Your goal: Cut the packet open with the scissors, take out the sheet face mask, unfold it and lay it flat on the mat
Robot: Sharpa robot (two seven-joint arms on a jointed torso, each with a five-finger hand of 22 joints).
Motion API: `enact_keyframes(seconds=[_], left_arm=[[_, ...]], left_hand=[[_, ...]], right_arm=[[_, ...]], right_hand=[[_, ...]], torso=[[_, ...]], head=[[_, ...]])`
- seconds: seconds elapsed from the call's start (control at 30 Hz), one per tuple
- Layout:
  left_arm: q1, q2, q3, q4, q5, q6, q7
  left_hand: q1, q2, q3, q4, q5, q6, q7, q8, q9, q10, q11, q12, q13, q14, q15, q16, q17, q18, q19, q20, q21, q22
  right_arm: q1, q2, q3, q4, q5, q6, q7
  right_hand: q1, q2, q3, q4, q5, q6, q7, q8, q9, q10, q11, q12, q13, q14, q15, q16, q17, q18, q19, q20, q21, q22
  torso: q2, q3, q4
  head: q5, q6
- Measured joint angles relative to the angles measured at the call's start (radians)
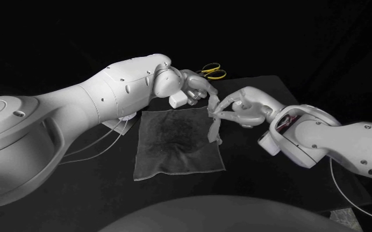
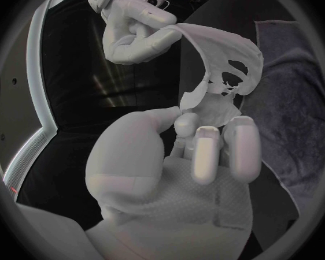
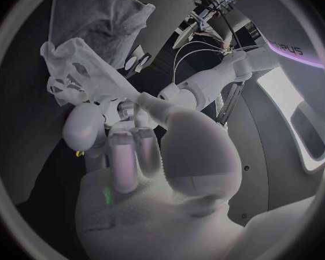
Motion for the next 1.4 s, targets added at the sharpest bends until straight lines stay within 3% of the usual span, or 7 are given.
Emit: enact_keyframes(seconds=[0.13,0.3,0.47,0.93,1.4], left_arm=[[-0.012,-0.011,-0.004,-0.01,-0.008,0.018,-0.004],[-0.024,-0.029,-0.01,-0.022,-0.022,0.036,-0.009],[-0.028,-0.05,-0.012,-0.026,-0.04,0.041,-0.012],[-0.035,-0.112,-0.015,-0.035,-0.119,0.036,-0.008],[-0.059,-0.128,-0.021,-0.067,-0.246,0.021,0.035]], left_hand=[[0.002,0.002,0.0,0.0,0.0,0.0,0.0,0.004,0.0,-0.007,0.0,0.0,-0.001,0.0,0.0,0.0,0.0,0.0,0.0,0.0,0.0,0.0],[0.003,0.003,0.0,0.0,0.0,-0.004,0.004,0.004,0.0,-0.007,0.0,0.0,-0.001,0.0,0.0,0.0,0.0,0.0,0.0,0.0,0.0,0.0],[0.004,0.004,0.0,0.0,-0.003,-0.004,0.004,0.004,0.0,-0.007,0.0,0.0,-0.001,0.0,0.0,0.0,0.0,0.0,0.0,0.0,0.0,0.0],[0.004,0.004,0.0,0.0,0.0,-0.004,0.004,0.004,-0.001,-0.007,0.0,0.0,-0.001,-0.001,0.001,0.0,0.0,0.0,0.0,0.0,0.0,0.001],[0.004,0.004,0.0,0.0,0.0,-0.004,0.004,0.003,0.0,-0.007,0.0,-0.004,-0.004,0.003,0.0,-0.001,0.0,0.0,0.0,0.0,0.0,0.001]], right_arm=[[-0.037,0.053,0.0,-0.03,0.002,-0.004,-0.001],[-0.08,0.133,0.0,-0.088,0.003,-0.019,-0.001],[-0.103,0.193,0.0,-0.143,0.005,-0.039,0.003],[-0.125,0.294,0.001,-0.214,0.013,-0.07,0.014],[-0.14,0.425,0.001,-0.295,0.025,-0.077,0.003]], right_hand=[[0.0,0.0,0.0,0.0,0.004,0.0,0.0,0.0,0.0,0.0,0.0,0.0,0.0,0.0,0.0,0.0,0.0,0.011,0.0,0.0,-0.006,0.0],[0.0,0.0,0.0,0.0,0.004,0.0,0.0,0.0,0.0,0.0,0.0,0.0,0.0,0.0,0.0,0.0,0.0,0.011,0.0,0.0,-0.006,0.001],[0.001,0.001,0.0,0.0,0.004,0.0,0.0,0.0,0.0,0.0,0.0,0.0,0.0,0.0,0.0,0.0,0.001,0.011,0.0,0.0,-0.012,0.001],[0.003,0.003,0.003,0.003,0.003,-0.002,-0.002,0.0,0.0,0.0,0.0,-0.002,-0.001,0.002,-0.002,-0.001,0.001,0.01,0.0,0.0,-0.018,0.0],[0.004,0.004,0.002,0.002,0.0,0.0,0.0,0.0,0.0,0.0,0.0,-0.002,0.0,0.002,-0.002,-0.004,0.0,0.009,0.0,0.0,-0.026,0.0]], torso=[[0.001,-0.0026,-0.0009],[0.002,-0.0056,-0.0008],[0.003,-0.0057,0.0012],[0.004,-0.0081,0.0012],[0.005,-0.0076,-0.0001]], head=[[0.004,0.0],[0.008,0.0],[0.014,0.0],[0.021,0.0],[0.026,0.0]])
